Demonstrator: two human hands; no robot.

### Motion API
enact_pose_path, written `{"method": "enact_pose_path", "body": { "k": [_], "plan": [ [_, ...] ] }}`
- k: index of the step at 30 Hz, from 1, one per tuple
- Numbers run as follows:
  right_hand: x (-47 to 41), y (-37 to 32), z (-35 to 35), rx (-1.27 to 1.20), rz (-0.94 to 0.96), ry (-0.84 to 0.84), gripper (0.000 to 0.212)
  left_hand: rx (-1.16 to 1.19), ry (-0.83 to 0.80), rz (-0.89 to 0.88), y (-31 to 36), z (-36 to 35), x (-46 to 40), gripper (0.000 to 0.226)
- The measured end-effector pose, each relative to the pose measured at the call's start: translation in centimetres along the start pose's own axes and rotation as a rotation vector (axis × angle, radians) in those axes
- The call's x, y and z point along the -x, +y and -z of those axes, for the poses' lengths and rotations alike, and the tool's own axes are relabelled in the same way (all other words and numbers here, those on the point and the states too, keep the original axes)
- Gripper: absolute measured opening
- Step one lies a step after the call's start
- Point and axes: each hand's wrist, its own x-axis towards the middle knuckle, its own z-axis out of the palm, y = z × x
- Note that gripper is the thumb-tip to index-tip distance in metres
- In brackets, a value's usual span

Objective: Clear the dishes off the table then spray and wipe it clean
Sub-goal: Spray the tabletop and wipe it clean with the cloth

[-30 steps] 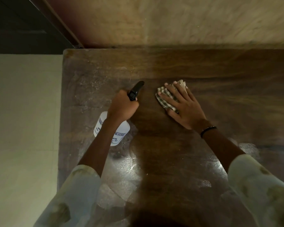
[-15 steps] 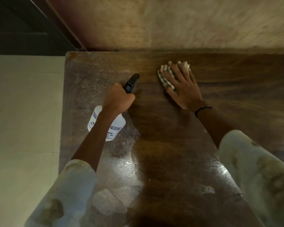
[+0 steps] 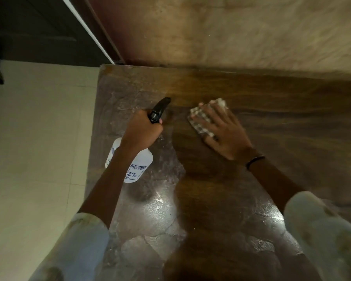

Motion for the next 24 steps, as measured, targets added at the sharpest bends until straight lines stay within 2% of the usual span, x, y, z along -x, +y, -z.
{"method": "enact_pose_path", "body": {
  "k": [3, 7, 9, 12, 14, 16, 19, 24],
  "plan": [
    [-2.6, 2.1, 0.7, -0.016, -0.207, 0.039, 0.055, 0.009, 0.032, -0.005, -0.6, 0.8, -0.3, 0.012],
    [-9.7, -0.6, 1.1, -0.074, -0.362, 0.036, 0.064, -0.004, 0.057, -0.013, -1.6, 1.6, -0.7, 0.009],
    [-12.0, -3.0, 0.6, -0.075, -0.324, 0.02, 0.064, -0.011, 0.063, -0.009, -2.0, 2.0, -0.9, 0.008],
    [-11.2, -6.9, -0.5, -0.036, -0.114, 0.036, 0.059, -0.018, 0.048, 0.008, -2.4, 2.5, -1.2, 0.01],
    [-8.5, -7.3, -1.1, -0.003, 0.035, 0.024, 0.058, -0.022, 0.048, 0.015, -2.6, 2.9, -1.3, 0.011],
    [-6.0, -5.7, -1.1, 0.008, 0.104, 0.014, 0.058, -0.024, 0.053, 0.019, -2.8, 3.3, -1.5, 0.011],
    [-5.2, -3.3, -0.6, 0.005, 0.031, 0.028, 0.058, -0.034, 0.063, 0.018, -2.9, 3.6, -1.8, 0.011],
    [-8.2, -3.6, -0.7, -0.035, -0.113, 0.097, 0.058, -0.097, 0.122, 0.018, -2.8, 4.4, -2.1, 0.011]
  ]
}}
